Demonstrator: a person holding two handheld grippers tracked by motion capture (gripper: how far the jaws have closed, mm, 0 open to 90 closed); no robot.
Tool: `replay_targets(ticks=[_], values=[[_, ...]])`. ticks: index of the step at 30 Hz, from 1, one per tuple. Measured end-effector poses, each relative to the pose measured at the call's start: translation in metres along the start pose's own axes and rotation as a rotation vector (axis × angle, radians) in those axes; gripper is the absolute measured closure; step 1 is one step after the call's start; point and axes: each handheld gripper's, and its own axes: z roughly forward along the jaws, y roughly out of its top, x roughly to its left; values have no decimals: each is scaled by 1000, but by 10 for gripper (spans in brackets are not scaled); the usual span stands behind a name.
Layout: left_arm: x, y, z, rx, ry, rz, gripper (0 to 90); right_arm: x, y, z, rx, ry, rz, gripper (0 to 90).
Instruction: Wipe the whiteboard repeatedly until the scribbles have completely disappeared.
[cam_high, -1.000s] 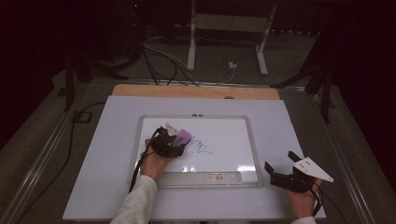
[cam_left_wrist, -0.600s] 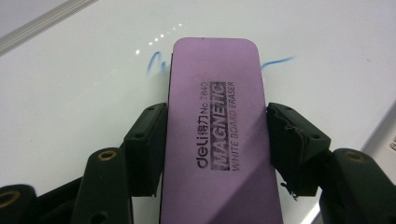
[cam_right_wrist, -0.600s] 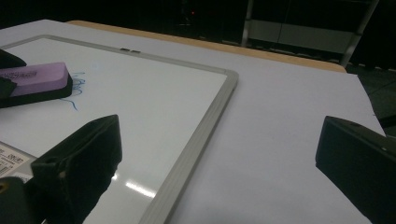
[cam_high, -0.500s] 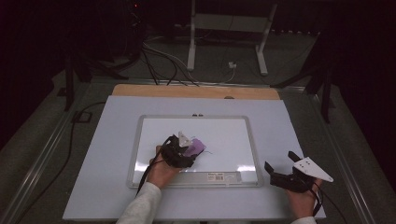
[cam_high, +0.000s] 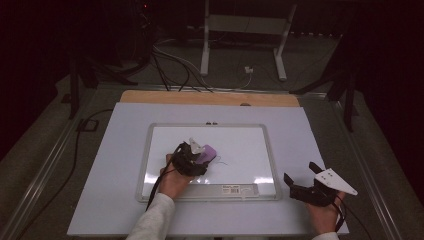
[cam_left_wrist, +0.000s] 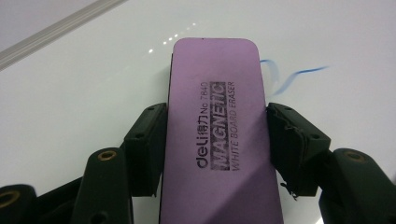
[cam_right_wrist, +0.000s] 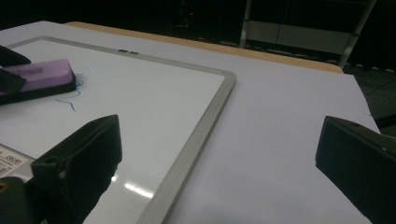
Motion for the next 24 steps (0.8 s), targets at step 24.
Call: replay_targets(ticks=[24], values=[[-30, 20, 15, 9, -5, 12, 422, -1, 0, -1, -2, -6, 3, 10]])
